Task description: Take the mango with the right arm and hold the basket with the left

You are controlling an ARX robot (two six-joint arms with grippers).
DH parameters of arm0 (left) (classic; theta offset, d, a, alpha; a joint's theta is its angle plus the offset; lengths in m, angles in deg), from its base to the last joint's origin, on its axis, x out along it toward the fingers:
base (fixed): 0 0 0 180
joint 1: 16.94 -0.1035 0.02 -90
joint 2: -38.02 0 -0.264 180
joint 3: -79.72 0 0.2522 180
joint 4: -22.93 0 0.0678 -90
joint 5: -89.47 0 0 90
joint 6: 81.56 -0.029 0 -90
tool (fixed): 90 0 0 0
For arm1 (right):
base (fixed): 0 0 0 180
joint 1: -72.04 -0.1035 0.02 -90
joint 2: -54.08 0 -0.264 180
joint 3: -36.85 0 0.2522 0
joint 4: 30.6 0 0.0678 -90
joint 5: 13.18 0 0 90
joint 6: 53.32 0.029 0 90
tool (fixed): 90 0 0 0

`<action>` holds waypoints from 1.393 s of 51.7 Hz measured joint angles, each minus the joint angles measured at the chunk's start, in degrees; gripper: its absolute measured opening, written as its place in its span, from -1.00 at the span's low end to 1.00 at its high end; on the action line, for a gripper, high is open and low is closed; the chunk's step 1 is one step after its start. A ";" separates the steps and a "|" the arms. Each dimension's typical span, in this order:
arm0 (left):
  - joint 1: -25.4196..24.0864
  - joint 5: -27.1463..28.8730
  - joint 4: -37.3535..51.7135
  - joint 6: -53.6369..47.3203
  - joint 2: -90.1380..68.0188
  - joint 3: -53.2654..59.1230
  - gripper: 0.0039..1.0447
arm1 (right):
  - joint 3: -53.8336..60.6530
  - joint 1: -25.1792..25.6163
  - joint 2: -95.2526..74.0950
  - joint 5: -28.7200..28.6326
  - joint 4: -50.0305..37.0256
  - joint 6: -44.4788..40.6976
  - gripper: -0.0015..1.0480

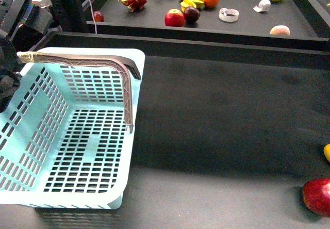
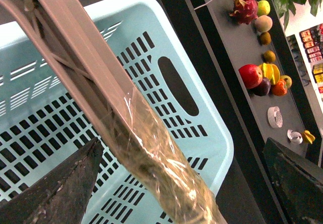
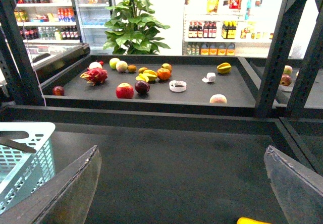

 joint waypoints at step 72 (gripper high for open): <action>0.90 -1.68 -0.20 2.29 1.99 -2.16 -0.87 | 0.00 0.00 0.00 0.00 0.00 0.00 0.84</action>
